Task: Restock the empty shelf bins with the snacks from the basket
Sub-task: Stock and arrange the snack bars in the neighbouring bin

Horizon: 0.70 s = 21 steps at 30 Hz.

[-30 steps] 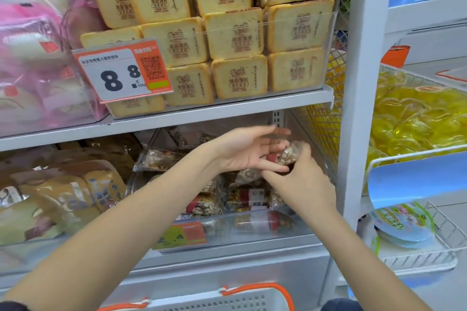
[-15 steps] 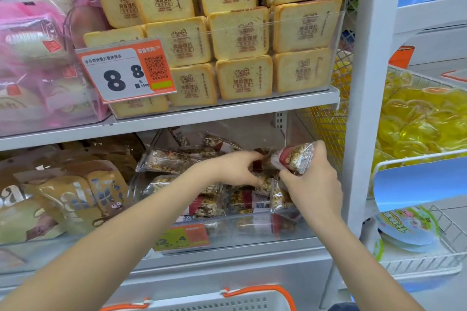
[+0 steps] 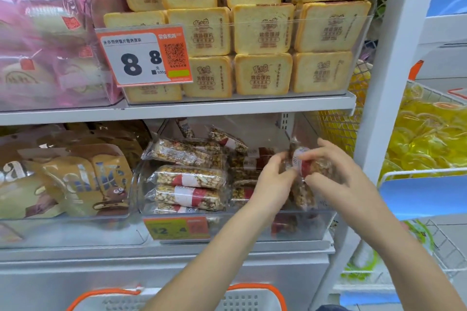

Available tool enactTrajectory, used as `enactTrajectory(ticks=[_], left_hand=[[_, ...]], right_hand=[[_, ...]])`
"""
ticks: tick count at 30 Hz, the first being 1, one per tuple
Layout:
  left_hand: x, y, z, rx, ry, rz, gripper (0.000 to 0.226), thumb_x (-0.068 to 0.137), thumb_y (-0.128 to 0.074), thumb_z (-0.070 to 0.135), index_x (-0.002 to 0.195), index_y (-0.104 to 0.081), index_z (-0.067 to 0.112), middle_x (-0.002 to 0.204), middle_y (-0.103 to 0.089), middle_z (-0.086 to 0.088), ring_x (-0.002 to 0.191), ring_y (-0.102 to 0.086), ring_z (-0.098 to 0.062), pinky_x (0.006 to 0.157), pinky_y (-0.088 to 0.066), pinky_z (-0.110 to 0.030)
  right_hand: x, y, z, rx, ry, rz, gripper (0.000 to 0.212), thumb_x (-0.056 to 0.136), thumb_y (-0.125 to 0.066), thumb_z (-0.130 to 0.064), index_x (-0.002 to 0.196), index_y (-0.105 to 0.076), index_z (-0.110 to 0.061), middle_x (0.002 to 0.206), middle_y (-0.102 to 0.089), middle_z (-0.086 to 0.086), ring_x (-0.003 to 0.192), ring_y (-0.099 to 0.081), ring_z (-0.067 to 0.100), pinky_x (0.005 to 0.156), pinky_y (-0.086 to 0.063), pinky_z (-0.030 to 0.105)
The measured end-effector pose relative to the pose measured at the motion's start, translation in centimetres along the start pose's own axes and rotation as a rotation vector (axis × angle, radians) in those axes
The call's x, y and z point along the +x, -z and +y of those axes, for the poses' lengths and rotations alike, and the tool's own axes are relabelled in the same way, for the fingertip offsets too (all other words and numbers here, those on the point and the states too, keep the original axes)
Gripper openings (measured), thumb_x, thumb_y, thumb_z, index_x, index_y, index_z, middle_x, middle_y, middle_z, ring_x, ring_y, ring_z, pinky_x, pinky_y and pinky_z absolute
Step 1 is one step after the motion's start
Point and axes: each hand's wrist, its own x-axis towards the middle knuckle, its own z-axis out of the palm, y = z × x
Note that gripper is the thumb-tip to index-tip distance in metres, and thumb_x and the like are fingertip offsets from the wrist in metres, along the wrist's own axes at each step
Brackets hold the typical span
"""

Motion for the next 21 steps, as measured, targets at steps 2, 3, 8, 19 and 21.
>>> enactTrajectory(ticks=[2, 3, 8, 19, 21], left_hand=[[-0.1, -0.6, -0.6, 0.07, 0.016, 0.0, 0.056, 0.08, -0.056, 0.04, 0.134, -0.045, 0.034, 0.137, -0.051, 0.001, 0.124, -0.049, -0.016, 0.106, -0.04, -0.041], [-0.2, -0.7, -0.7, 0.066, 0.023, -0.016, 0.057, 0.079, -0.054, 0.04, 0.135, -0.044, 0.035, 0.139, -0.05, 0.0, 0.126, -0.047, -0.016, 0.107, -0.039, -0.041], [0.0, 2.8, 0.6, -0.063, 0.08, -0.108, 0.056, 0.094, -0.033, -0.007, 0.145, -0.031, 0.017, 0.127, -0.053, -0.005, 0.103, -0.059, -0.013, 0.088, -0.05, -0.023], [3.0, 5.5, 3.8, -0.064, 0.297, -0.222, 0.048, 0.085, -0.027, -0.021, 0.119, -0.036, 0.011, 0.129, -0.038, -0.024, 0.103, -0.063, -0.039, 0.079, -0.058, -0.035], [3.8, 6.8, 4.6, -0.039, 0.322, -0.342, 0.051, 0.088, -0.029, -0.018, 0.125, -0.032, 0.017, 0.13, -0.042, -0.024, 0.1, -0.065, -0.039, 0.082, -0.057, -0.039]], right_hand=[[0.0, 0.0, 0.2, -0.232, 0.03, 0.159, 0.009, 0.07, -0.071, -0.036, 0.067, -0.064, -0.031, 0.123, -0.055, -0.014, 0.104, -0.049, -0.005, 0.078, -0.035, 0.017], [0.1, -0.1, 0.5, -0.406, 0.045, 0.223, 0.018, 0.074, -0.07, -0.036, 0.061, -0.06, -0.029, 0.116, -0.058, -0.015, 0.095, -0.052, 0.001, 0.072, -0.038, 0.024], [0.9, -2.1, -0.9, -0.947, 0.043, 0.167, 0.04, 0.076, -0.061, -0.062, 0.101, -0.047, -0.034, 0.116, -0.044, -0.01, 0.1, -0.053, 0.021, 0.061, -0.038, 0.029], [3.2, -3.0, -0.8, -1.065, 0.018, -0.121, 0.054, 0.089, -0.053, -0.013, 0.125, -0.05, -0.053, 0.152, -0.025, -0.006, 0.122, -0.039, 0.032, 0.086, -0.046, 0.04], [3.5, -3.2, -0.7, -1.095, -0.004, -0.127, 0.044, 0.087, -0.055, -0.012, 0.115, -0.062, -0.046, 0.152, -0.027, -0.006, 0.12, -0.041, 0.031, 0.081, -0.045, 0.037]])
